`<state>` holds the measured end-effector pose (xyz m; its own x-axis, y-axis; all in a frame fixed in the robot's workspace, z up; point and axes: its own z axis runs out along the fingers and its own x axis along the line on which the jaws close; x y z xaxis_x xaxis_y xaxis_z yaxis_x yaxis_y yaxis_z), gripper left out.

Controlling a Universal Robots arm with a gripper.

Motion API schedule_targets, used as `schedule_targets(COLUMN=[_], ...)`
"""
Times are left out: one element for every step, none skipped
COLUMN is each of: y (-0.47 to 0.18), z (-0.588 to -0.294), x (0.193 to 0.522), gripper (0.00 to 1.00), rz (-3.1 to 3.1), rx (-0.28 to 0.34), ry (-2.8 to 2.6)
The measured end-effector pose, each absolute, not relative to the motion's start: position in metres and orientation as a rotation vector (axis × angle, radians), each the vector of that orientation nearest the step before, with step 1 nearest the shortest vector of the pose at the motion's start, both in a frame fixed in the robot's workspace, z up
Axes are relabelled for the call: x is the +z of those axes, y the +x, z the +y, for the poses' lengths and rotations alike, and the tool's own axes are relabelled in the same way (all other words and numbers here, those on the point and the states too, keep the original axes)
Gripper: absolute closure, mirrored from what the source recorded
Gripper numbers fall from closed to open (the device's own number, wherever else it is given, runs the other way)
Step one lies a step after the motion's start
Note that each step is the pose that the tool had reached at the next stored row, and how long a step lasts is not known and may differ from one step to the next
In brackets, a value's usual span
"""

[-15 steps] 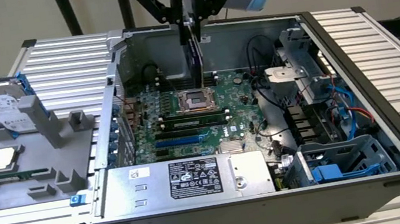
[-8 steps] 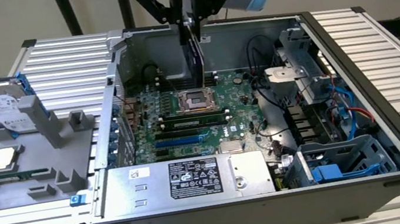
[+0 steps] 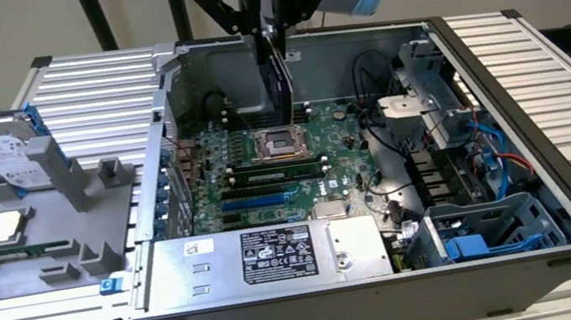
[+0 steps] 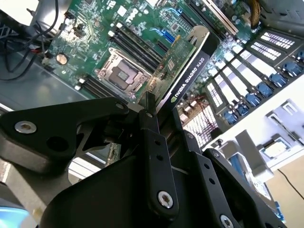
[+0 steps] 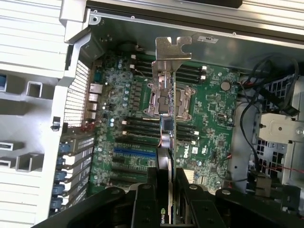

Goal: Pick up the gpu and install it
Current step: 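Insert the gpu into the slot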

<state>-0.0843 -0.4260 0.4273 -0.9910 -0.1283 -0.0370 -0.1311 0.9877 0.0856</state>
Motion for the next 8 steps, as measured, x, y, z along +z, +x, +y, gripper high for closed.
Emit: schedule_targets(y=[-0.0843, -0.0843, -0.0843, -0.0843, -0.0843, -0.0843, -0.0843, -0.0843], z=[-0.4260, -0.4260, -0.4260, -0.4260, -0.4260, -0.4260, -0.4260, -0.4260], x=[0.4273, 0.4272, 0.4273, 0.4272, 0.4272, 0.4272, 0.4272, 0.4273], gripper=[1.00, 1.00, 1.00, 1.00, 1.00, 1.00, 1.00, 1.00], rz=[3.100, 3.100, 3.100, 3.100, 3.100, 3.100, 3.100, 3.100], rx=[0.137, 0.137, 0.137, 0.137, 0.137, 0.137, 0.137, 0.137], ry=[-0.204, -0.204, -0.205, -0.205, -0.205, -0.205, -0.205, -0.205])
